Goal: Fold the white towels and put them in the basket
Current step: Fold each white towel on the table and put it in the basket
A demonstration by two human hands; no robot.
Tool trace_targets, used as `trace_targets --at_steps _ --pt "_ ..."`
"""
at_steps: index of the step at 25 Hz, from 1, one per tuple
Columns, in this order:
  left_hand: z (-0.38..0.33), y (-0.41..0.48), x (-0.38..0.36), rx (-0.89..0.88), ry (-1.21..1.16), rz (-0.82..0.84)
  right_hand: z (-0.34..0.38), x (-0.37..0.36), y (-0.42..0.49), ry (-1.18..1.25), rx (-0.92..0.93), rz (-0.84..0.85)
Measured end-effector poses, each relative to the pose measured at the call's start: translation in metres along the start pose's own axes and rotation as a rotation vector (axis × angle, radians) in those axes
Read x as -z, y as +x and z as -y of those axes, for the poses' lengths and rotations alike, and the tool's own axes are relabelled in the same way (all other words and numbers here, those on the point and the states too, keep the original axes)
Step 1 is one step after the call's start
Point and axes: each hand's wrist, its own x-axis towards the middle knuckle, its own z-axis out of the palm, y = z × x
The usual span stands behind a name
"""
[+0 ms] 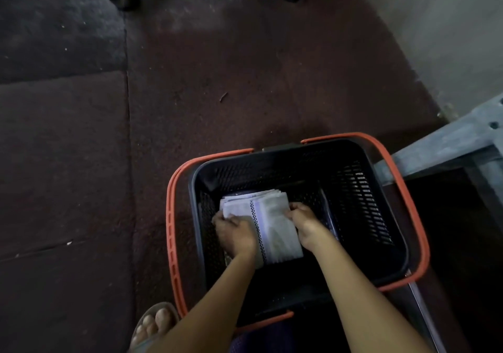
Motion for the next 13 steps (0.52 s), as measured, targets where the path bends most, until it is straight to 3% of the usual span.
trace_targets --at_steps 5,13 --pt "-0.004 0.009 0.000 -0.292 0.123 0.002 0.000 -0.002 0.007 0.085 0.038 0.013" --pt "0.001 0.003 0.007 -0.334 0.396 0.153 -0.009 -0.001 0.011 -0.317 0.250 -0.021"
